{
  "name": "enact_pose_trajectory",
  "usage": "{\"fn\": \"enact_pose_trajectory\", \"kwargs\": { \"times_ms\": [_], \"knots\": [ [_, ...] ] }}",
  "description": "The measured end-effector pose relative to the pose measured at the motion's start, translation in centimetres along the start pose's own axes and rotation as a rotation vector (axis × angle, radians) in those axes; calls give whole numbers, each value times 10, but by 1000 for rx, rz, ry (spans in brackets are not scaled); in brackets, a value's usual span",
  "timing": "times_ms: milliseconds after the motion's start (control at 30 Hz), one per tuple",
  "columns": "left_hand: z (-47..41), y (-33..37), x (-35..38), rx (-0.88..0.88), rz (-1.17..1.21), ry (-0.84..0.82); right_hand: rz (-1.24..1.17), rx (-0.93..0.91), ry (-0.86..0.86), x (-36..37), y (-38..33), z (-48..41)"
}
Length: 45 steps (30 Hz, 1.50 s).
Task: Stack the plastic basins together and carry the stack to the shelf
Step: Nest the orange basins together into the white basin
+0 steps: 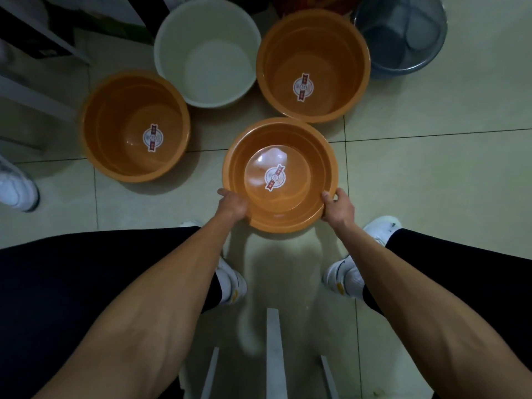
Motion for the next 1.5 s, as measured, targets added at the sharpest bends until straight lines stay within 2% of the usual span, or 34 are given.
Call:
{"fn": "enact_pose_trajectory", "kwargs": {
  "times_ms": [133, 233, 300, 367, 533, 633, 733, 833, 967, 1067, 1200, 1333, 1400, 1500],
  "knots": [
    [-14, -6, 0, 34, -6, -2, 42, -29, 60, -2, -22, -12],
    [-16, -10, -1, -12, 46, 35, -131, 27, 228, -16, -60, -27],
    [-17, -11, -1, -22, 50, 54, -278, 118, 265, -17, -85, -47],
    [-19, -12, 1, -32, 55, 62, -414, 196, 237, -13, -113, -66],
    [-22, -19, -3, -84, 112, 70, -621, 332, 27, 13, -155, -107],
    [-20, -23, 3, -107, 191, -9, -621, 400, 29, 17, -151, -121],
    [-8, -10, 1, -111, 394, -85, -585, 379, 60, 4, -152, -120],
    [-5, -8, -27, -157, 457, 73, -553, 356, 94, -15, -144, -120],
    [9, -19, -72, -23, 455, 355, -471, 360, 21, -32, -115, -120],
    [16, -32, -80, 4, 475, 419, -475, 407, -25, -36, -90, -115],
    [16, -37, -94, -26, 401, 528, -572, 443, 71, -39, -73, -113],
    [23, -38, -111, -92, 399, 644, -518, 455, 152, -46, -61, -105],
    [26, -32, -111, -83, 456, 646, -453, 427, 170, -46, -57, -99],
    [27, -27, -101, -135, 628, 595, -438, 410, 106, -30, -52, -90]
  ]
}}
Point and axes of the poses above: each hand's wrist, its own z-axis away from the middle knuckle, its own x-axis out of the palm, y = z × x, the point moved 8 cm from there along -z, towards the middle knuckle, and after that the axes turned 13 degrees about y, right-handed, at the moved point
